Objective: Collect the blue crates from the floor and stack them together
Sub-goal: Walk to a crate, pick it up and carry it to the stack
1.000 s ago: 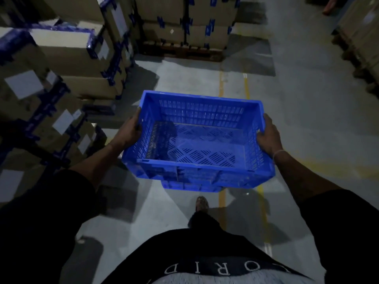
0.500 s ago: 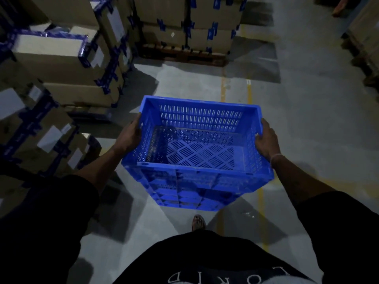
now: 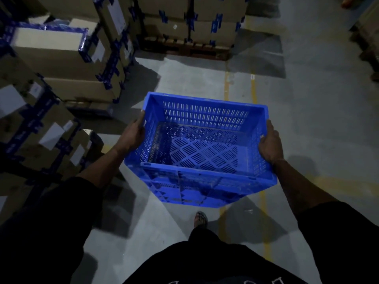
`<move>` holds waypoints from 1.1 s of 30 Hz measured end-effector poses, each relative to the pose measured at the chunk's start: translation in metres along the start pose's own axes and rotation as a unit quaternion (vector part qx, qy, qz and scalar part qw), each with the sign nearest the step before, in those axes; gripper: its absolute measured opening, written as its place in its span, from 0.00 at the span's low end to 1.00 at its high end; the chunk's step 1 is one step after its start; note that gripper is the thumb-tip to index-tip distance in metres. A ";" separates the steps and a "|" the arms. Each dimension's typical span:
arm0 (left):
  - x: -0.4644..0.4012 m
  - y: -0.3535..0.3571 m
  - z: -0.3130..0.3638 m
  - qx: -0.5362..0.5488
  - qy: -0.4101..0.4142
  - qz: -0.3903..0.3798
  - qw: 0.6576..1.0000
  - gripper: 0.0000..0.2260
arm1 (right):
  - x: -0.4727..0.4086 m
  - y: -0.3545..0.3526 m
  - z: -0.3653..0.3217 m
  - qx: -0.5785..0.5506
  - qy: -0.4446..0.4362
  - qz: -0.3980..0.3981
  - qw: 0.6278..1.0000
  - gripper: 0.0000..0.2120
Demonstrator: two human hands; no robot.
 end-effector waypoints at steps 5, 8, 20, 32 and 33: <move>0.012 0.011 0.002 -0.078 -0.014 -0.034 0.996 0.39 | 0.014 -0.004 -0.005 0.005 0.024 -0.020 1.000 0.35; 0.026 0.013 0.008 -0.127 -0.013 -0.040 0.991 0.41 | 0.026 -0.004 -0.007 0.037 0.014 -0.054 0.998 0.42; 0.029 0.021 0.008 -0.111 0.001 -0.024 0.993 0.45 | 0.049 0.001 0.003 0.075 -0.032 -0.043 0.996 0.45; 0.031 0.024 0.004 -0.131 0.004 -0.010 0.991 0.49 | 0.070 0.011 -0.011 0.157 -0.076 0.047 0.983 0.49; 0.031 0.024 0.004 -0.136 0.001 -0.012 0.991 0.49 | 0.073 0.018 -0.003 0.175 -0.070 0.030 0.982 0.51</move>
Point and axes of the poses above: each hand's wrist, its own x-axis away from the middle knuckle, its own y-axis out of the palm, z = x × y, the point moved 5 cm from there along -x, towards the middle knuckle, and after that the axes turned 14 degrees about -x, right-handed, at the moved point
